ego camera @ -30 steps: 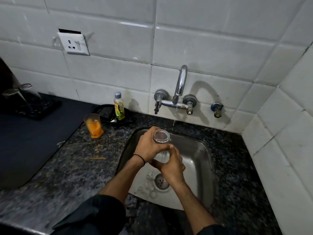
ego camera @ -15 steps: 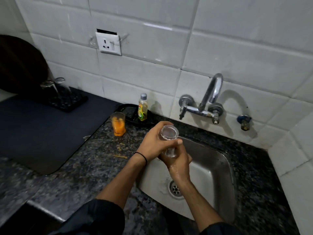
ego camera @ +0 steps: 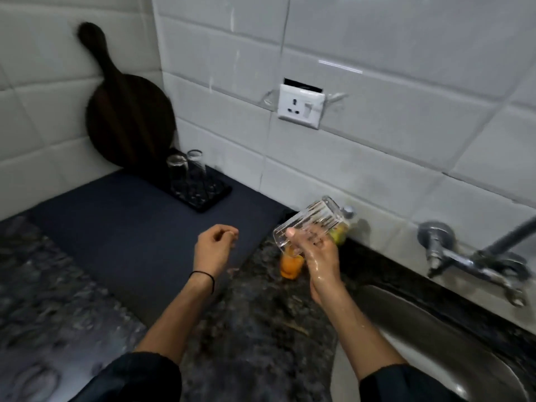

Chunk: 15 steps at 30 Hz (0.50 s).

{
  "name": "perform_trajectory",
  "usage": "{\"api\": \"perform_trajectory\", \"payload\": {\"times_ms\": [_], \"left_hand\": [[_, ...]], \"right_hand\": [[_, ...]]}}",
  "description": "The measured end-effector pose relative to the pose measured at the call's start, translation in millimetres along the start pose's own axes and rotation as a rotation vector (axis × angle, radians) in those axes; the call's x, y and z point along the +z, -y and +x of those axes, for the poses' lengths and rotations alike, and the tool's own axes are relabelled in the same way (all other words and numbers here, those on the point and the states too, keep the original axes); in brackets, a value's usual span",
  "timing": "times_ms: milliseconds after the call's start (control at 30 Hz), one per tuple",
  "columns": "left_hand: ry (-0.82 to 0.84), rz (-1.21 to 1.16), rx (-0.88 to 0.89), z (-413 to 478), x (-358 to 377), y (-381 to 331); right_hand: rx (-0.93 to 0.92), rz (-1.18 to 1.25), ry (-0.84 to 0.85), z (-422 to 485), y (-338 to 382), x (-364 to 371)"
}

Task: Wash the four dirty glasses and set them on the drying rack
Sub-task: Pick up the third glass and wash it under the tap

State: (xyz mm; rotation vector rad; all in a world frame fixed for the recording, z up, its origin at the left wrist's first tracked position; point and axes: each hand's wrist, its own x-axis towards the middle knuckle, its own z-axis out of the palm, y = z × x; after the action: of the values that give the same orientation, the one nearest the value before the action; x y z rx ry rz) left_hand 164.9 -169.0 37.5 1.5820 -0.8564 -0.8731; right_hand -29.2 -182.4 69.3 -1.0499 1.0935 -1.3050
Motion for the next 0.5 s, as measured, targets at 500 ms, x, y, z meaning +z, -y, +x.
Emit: {"api": "perform_trajectory", "payload": {"times_ms": [500], "left_hand": [[-0.046, 0.489, 0.006, 202, -89, 46]], "right_hand": [[0.095, -0.077, -0.039, 201, -63, 194]]}}
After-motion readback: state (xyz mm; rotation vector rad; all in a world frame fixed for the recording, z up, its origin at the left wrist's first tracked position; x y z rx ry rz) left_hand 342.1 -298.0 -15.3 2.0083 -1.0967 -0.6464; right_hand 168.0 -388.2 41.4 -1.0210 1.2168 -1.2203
